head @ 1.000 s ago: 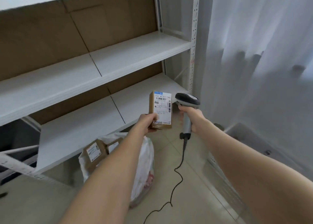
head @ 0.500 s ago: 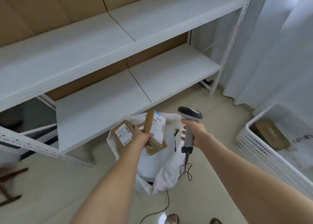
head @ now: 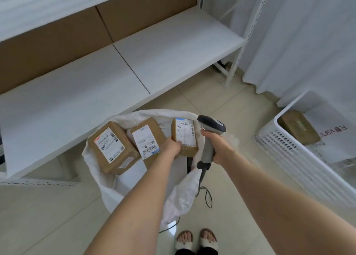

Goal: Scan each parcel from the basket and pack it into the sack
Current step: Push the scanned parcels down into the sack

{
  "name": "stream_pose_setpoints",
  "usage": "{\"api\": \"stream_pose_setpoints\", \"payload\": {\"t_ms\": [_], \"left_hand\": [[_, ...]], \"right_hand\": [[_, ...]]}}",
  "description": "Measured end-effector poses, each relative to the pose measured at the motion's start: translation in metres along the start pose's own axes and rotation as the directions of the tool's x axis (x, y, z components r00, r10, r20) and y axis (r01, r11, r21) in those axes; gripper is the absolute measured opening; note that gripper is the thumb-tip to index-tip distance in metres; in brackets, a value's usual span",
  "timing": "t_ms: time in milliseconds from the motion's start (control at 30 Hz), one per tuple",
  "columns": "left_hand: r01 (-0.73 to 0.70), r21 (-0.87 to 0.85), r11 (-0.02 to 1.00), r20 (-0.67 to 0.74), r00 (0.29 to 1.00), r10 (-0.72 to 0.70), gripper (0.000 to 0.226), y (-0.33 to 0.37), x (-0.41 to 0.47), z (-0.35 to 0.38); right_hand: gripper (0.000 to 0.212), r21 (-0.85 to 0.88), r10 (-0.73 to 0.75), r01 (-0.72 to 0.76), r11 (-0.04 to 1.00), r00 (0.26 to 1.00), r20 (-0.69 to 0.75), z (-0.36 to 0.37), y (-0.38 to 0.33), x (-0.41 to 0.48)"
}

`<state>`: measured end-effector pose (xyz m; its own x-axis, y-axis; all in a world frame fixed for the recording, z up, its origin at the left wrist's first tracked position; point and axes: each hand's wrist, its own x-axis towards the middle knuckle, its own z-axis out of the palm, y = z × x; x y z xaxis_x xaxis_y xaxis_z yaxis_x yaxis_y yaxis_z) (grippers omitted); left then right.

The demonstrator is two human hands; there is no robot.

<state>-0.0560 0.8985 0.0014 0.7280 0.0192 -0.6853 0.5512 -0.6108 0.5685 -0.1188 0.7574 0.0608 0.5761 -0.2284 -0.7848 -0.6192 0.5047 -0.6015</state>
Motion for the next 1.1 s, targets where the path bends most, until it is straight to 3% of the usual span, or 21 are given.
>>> {"api": "stream_pose_setpoints", "payload": {"t_ms": [67,200,367,533,867,1100], "left_hand": [[0.021,0.146,0.989,0.012,1.0,-0.023,0.034,-0.001,0.006,0.006],[0.051,0.254,0.966,-0.027,0.999,-0.046,0.027,0.016,0.005,-0.005],[-0.056,0.266,0.962,-0.059,0.995,0.074,0.035,0.074,-0.023,-0.019],[-0.171,0.24,0.956,-0.006,0.984,0.177,0.045,0.155,-0.073,0.003],[-0.4,0.35,0.847,0.13,0.916,0.379,0.04,0.305,-0.162,0.142],[-0.453,0.343,0.823,0.205,0.891,0.405,0.04,0.376,-0.189,0.278]], "right_hand": [[0.037,0.018,0.0,-0.001,1.0,0.999,0.038,-0.003,0.003,0.006],[0.034,0.027,-0.003,0.002,1.0,0.999,0.033,-0.01,-0.003,0.005],[0.014,0.058,-0.018,0.018,0.998,1.0,0.001,-0.028,-0.036,-0.028],[0.013,0.169,-0.065,0.076,0.983,0.995,-0.072,-0.07,-0.077,-0.072],[0.018,0.29,-0.18,0.247,0.925,0.954,-0.24,-0.232,-0.168,-0.105],[0.025,0.561,-0.035,0.141,0.816,0.98,-0.195,-0.367,-0.203,-0.09]]}}
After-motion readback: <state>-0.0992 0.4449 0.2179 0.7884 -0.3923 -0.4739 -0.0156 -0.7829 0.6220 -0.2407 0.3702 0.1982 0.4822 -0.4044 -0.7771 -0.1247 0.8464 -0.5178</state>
